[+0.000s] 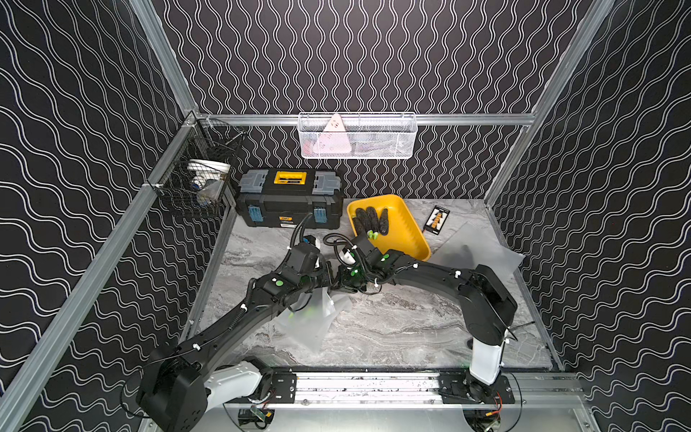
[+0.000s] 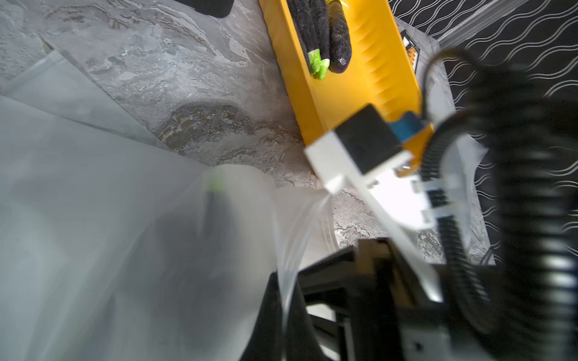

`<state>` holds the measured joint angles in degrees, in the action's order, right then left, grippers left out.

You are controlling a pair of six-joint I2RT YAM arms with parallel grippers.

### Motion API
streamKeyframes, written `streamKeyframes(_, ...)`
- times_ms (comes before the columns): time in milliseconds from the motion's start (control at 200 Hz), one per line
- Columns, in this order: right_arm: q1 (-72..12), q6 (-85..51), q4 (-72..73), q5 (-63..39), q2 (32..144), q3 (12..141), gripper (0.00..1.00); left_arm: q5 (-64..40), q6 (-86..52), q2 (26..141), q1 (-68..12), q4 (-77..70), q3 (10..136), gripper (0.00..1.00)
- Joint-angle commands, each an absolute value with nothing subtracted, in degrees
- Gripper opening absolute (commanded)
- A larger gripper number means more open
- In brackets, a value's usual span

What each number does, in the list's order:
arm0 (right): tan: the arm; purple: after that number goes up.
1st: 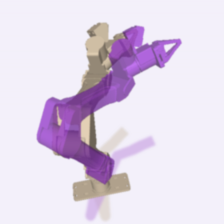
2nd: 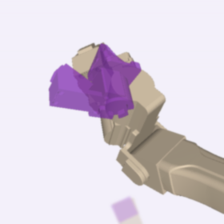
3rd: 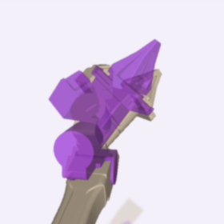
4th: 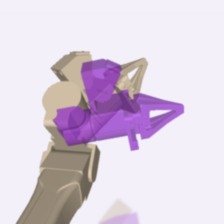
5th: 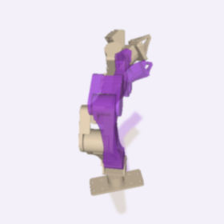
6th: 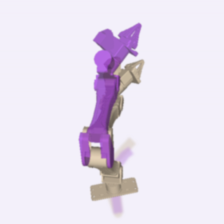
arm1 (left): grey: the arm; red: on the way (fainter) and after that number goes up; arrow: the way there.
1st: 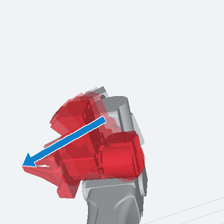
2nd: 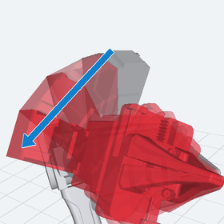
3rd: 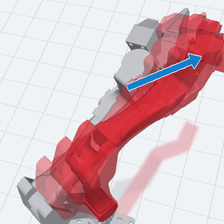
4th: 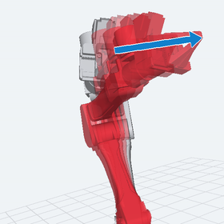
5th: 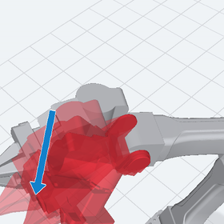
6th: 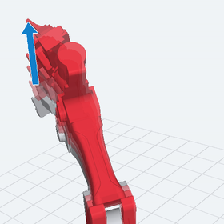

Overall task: Place the eggplant in a zip-top bag and seal the zipper
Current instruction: Place the eggplant in the zipper food storage bag, then pick up the eggplant from the basket.

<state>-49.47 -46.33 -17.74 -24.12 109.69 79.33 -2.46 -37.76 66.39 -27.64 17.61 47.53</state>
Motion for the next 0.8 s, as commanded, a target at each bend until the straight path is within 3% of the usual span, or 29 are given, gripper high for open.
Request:
streamKeyframes(0, -49.7, -47.8, -13.3, -25.7, 109.8, 80.1, 0.26, -2.1, -38.2, 65.9, -27.1, 17.6, 47.6, 0.0)
streamKeyframes(235, -46.2, -43.7, -16.2, -23.1, 102.0, 79.4, 0.37, -1.8, -37.4, 66.9, -24.7, 18.6, 48.3, 0.0)
streamKeyframes(455, -33.1, -35.4, -20.1, -15.3, 98.4, 78.3, 0.51, -1.5, -37.1, 68.4, -24.3, 18.6, 49.1, 0.0)
streamKeyframes(555, -27.4, -31.5, -18.9, -9.8, 100.4, 78.5, 0.54, -1.7, -37.2, 68.8, -24.3, 18.5, 49.1, 0.0)
streamKeyframes(791, -18.6, -26.1, -19.1, -8.5, 111.2, 87.8, 0.59, -2.0, -37.1, 70.1, -24.3, 18.5, 49.8, 0.0)
